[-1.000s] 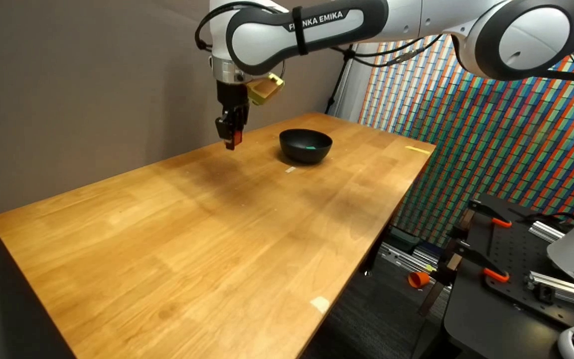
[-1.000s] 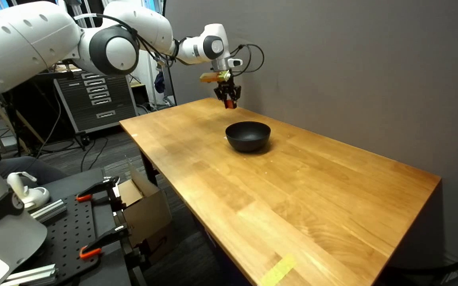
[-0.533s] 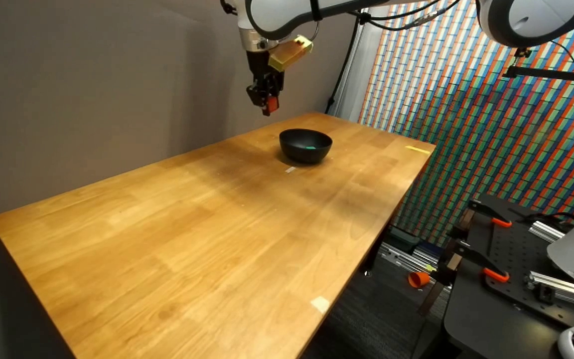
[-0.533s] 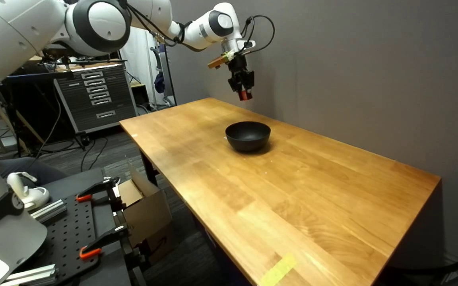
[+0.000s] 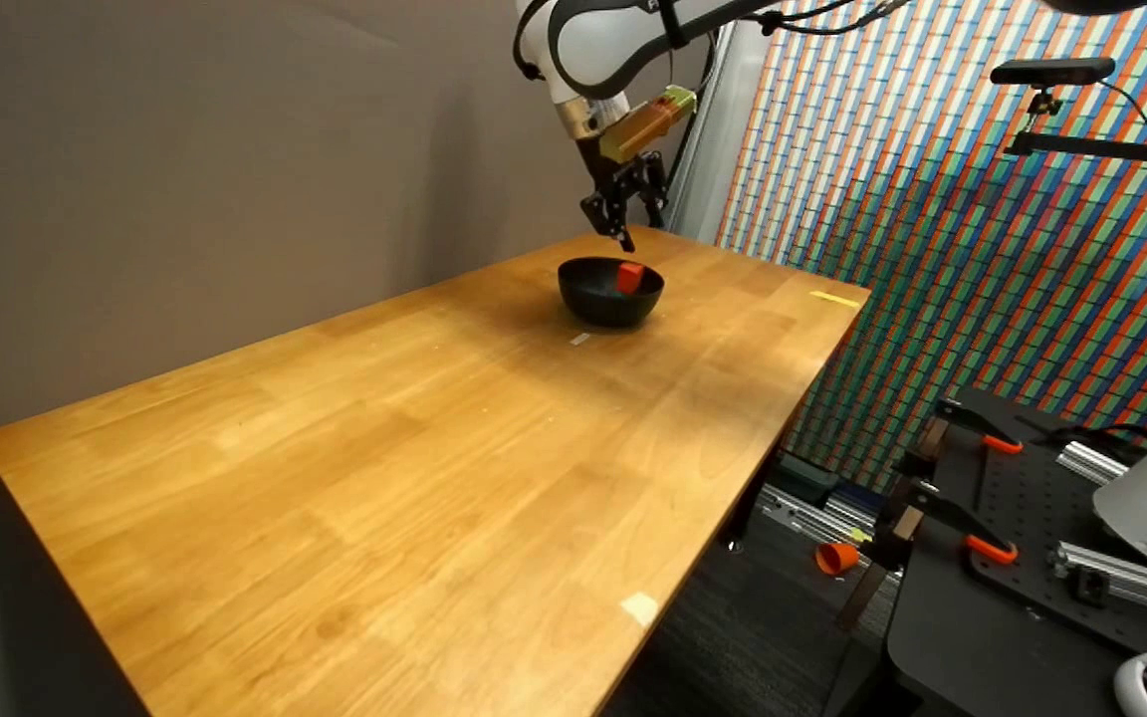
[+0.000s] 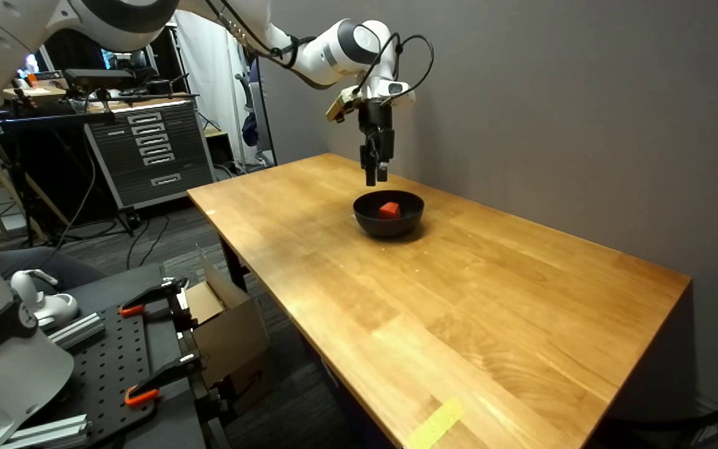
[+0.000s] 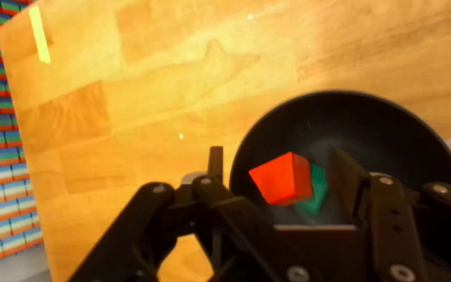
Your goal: Put the orange and green blocks in the bowl respectively
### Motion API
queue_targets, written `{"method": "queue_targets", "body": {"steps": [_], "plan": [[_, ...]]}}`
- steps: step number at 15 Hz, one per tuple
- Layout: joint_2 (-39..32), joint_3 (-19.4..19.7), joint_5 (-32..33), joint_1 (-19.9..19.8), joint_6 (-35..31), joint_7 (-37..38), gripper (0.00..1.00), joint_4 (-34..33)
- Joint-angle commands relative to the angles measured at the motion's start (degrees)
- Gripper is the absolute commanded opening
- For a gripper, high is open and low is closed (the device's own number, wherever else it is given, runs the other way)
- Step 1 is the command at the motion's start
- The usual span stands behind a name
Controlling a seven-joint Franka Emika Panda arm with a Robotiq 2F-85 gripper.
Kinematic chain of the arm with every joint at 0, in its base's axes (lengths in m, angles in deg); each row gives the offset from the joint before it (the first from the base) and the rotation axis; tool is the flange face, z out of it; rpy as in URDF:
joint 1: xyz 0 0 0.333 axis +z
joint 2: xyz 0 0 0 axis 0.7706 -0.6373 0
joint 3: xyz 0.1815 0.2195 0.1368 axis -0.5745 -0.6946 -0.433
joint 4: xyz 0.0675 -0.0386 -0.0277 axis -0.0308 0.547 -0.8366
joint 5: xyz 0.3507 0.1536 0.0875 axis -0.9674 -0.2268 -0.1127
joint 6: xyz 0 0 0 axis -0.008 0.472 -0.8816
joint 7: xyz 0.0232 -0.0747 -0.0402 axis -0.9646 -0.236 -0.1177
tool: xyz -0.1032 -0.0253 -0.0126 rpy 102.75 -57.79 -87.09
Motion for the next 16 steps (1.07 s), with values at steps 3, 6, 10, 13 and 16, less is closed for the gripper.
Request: {"method": "queue_targets", "body": {"steps": [3, 6, 10, 13, 16], "plan": [[13.65, -7.68, -6.33, -4.74, 1.11, -3.85, 1.0, 17.25], [21.82, -10.9, -7.76, -6.02, -1.2, -9.19, 1.0, 24.85], [33.51, -13.45, -6.88, -6.62, -5.53, -14.52, 1.0, 34.41], [42.59, -14.32, -8.28, -7.27, -7.92, -15.05, 1.0, 42.07], [36.83, -14.55, -6.37, -6.53, -3.78, -13.02, 1.0, 34.9]]}}
